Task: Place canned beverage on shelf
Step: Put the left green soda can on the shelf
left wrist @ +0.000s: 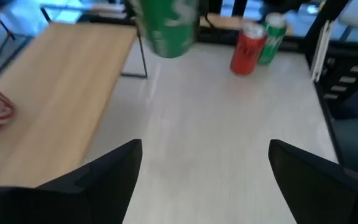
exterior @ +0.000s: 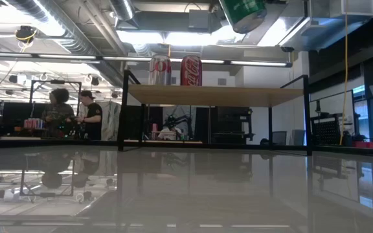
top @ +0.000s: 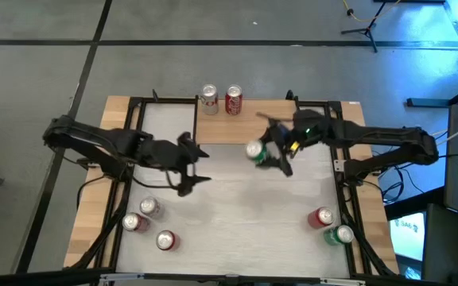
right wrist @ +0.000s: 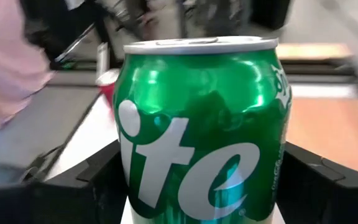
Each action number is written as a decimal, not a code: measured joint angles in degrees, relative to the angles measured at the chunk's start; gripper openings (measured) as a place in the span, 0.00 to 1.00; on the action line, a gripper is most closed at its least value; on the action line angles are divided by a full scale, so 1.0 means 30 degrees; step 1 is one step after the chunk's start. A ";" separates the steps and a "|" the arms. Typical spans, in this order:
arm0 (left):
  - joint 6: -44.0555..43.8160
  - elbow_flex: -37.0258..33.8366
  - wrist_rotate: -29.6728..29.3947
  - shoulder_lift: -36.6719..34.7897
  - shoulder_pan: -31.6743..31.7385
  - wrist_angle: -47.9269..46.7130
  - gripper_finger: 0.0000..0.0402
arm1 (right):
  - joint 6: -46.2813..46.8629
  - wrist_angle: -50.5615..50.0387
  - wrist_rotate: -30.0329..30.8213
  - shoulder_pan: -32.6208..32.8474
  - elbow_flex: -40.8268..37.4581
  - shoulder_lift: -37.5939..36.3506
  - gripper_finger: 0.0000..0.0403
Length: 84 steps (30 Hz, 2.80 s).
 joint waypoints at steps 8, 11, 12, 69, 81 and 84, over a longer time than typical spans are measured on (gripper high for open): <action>0.1916 -0.0188 -0.0030 -0.1524 0.0000 -0.0171 0.84 | -0.1810 0.1964 -0.0265 -0.3946 0.0000 0.0241 0.76; 0.2066 -0.1176 -0.0018 -0.1528 0.0000 0.0689 0.84 | -0.2266 0.2726 -0.1810 -0.5267 -0.0005 0.0910 0.76; 0.2066 -0.1683 0.0037 -0.1509 0.0000 0.1131 0.84 | -0.2323 0.3127 -0.2509 -0.5676 -0.0007 0.1176 0.76; -0.0310 -0.9318 -0.1558 -0.1728 -0.0066 1.3248 0.84 | -0.2430 1.3262 -1.2303 -1.4506 -0.2594 0.7751 0.76; -0.0783 -0.9311 -0.2353 -0.1728 -0.0066 1.3276 0.84 | -0.1843 1.5576 -1.1714 -1.4031 -0.3016 0.8155 0.76; -0.0797 -0.9311 -0.2361 -0.1728 -0.0066 1.3276 0.84 | -0.1841 1.6278 -1.1520 -1.3608 -0.3024 0.8594 0.76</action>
